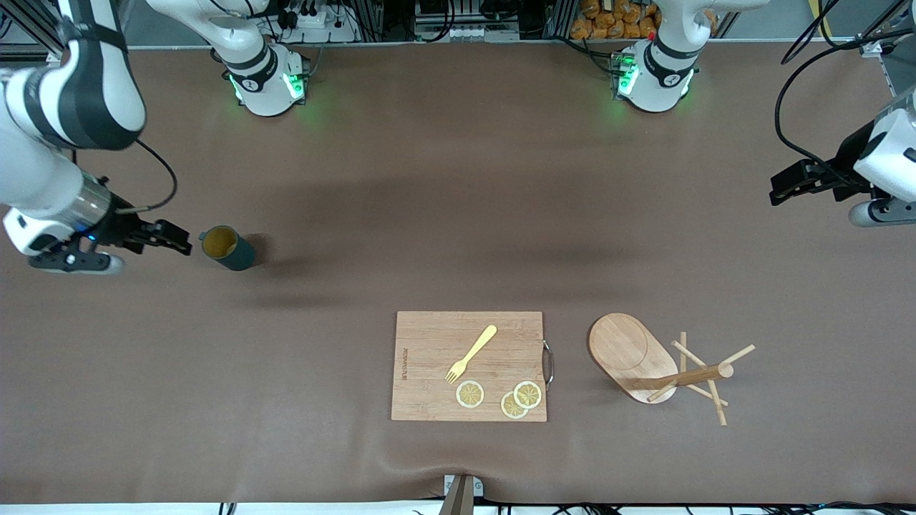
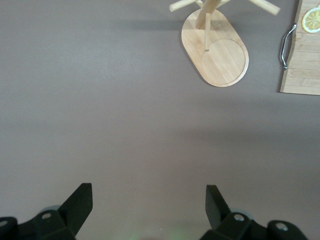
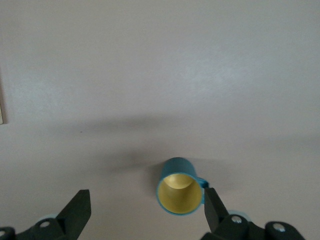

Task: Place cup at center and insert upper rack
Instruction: 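Reach the right gripper down to the rim of the teal mug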

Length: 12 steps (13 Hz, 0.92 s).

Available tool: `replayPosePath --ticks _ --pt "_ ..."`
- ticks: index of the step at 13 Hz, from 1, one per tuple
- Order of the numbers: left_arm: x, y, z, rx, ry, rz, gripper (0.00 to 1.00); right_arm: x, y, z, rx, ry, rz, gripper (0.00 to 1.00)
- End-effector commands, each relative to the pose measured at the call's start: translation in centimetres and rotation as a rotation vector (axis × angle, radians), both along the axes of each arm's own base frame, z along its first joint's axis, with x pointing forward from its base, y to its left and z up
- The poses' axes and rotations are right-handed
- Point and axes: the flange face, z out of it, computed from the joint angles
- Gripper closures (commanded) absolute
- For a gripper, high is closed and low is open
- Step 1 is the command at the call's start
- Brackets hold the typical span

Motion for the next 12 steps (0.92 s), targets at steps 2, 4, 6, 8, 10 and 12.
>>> replayPosePath --ticks 2,4,6,8,10,12 --pt "-0.3 -1.9 0.3 -0.002 0.0 -0.003 0.0 0.4 1.6 -3.0 0.016 0.069 -0.076 0.0" --pt "-0.6 -2.4 0.8 -0.003 -0.007 -0.007 0.0 0.5 1.1 -5.2 0.014 0.108 -0.085 0.0" --pt "-0.7 -2.8 1.5 -0.004 -0.021 -0.015 0.0 0.9 -0.2 -7.8 0.013 0.145 -0.112 0.0" --pt "-0.9 -3.1 1.9 -0.004 -0.029 -0.005 0.0 0.9 -1.1 -9.0 0.014 0.166 -0.126 0.0" --pt "-0.9 -3.1 2.1 -0.006 -0.032 0.006 0.0 0.7 -1.0 -9.6 0.014 0.193 -0.126 0.0" --pt "-0.9 -2.8 2.8 -0.005 -0.048 0.008 0.0 0.5 -1.0 -9.6 0.016 0.215 -0.121 0.0"
